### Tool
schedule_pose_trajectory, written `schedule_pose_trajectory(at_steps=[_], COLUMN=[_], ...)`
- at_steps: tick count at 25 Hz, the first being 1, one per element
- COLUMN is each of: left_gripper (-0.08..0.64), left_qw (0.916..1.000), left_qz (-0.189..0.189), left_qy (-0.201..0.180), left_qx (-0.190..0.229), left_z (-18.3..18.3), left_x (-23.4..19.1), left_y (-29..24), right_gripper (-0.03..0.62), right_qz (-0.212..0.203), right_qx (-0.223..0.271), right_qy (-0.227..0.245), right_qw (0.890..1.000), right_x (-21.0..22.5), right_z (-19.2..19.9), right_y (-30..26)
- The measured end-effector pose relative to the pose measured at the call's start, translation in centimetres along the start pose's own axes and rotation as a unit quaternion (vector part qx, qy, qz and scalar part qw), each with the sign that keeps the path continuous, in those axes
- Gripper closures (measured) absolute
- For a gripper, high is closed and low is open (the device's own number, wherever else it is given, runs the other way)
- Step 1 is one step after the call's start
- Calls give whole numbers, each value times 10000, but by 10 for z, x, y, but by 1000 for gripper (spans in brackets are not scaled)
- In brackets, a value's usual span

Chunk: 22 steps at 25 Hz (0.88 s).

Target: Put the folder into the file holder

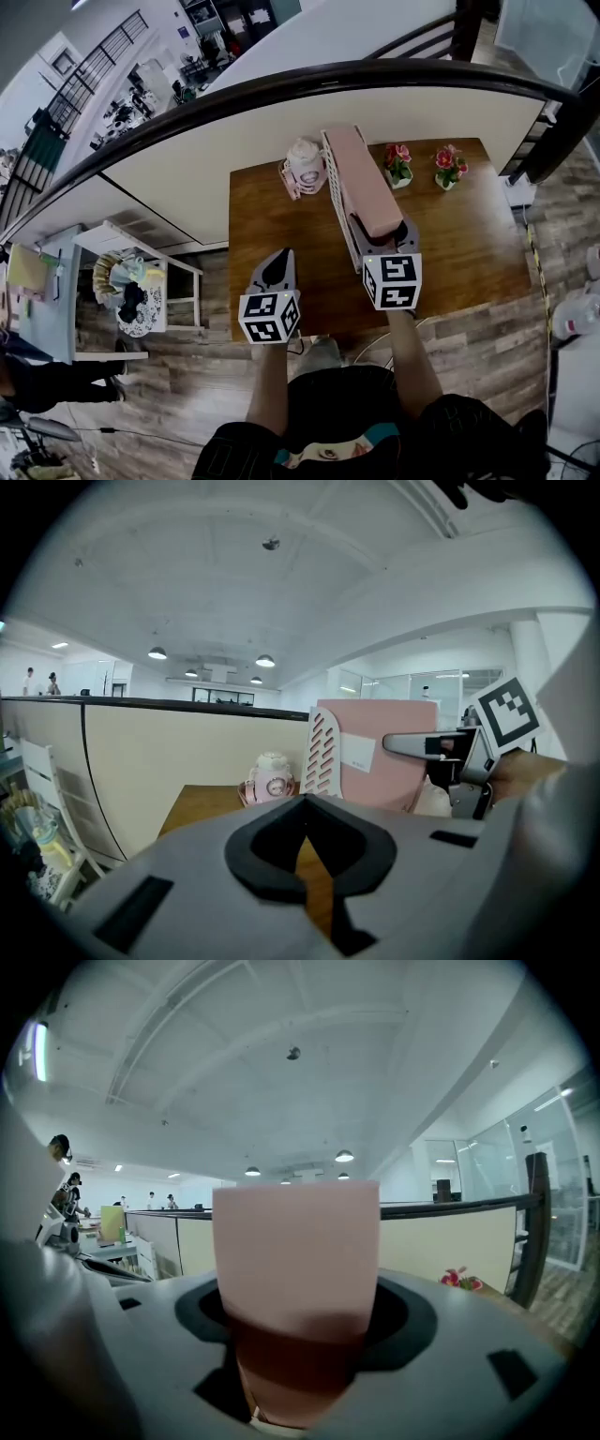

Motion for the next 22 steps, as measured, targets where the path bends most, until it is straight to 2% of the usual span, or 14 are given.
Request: schedule_pose_trajectory(at_steps=[10, 14, 18, 22], left_gripper=[563, 563, 563, 563], left_qw=[9975, 9936, 9881, 9833], left_qz=[-326, -582, -840, -1017], left_qy=[267, 447, 576, 646], left_qx=[567, 861, 1157, 1360], left_z=[-9, -9, -7, -6], left_x=[13, 14, 17, 21], left_y=[53, 86, 118, 145], right_gripper=[301, 433, 574, 589], right_qz=[-455, -593, -905, -1490], right_qx=[979, 1285, 1396, 1231], right_qy=[458, 698, 685, 366], right_qw=[9931, 9875, 9837, 9805], right_x=[-18, -33, -47, -63], right_z=[-60, -74, -73, -59], right_y=[61, 90, 110, 118])
Point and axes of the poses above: the fingertips, and each gripper's own axes: y backward along the fingers, x to its right, z out of its underside, the point moved 8 cm from there along y, backward along the fingers, and after that the axes turned 14 degrees about -z, right-handed, at the moved point
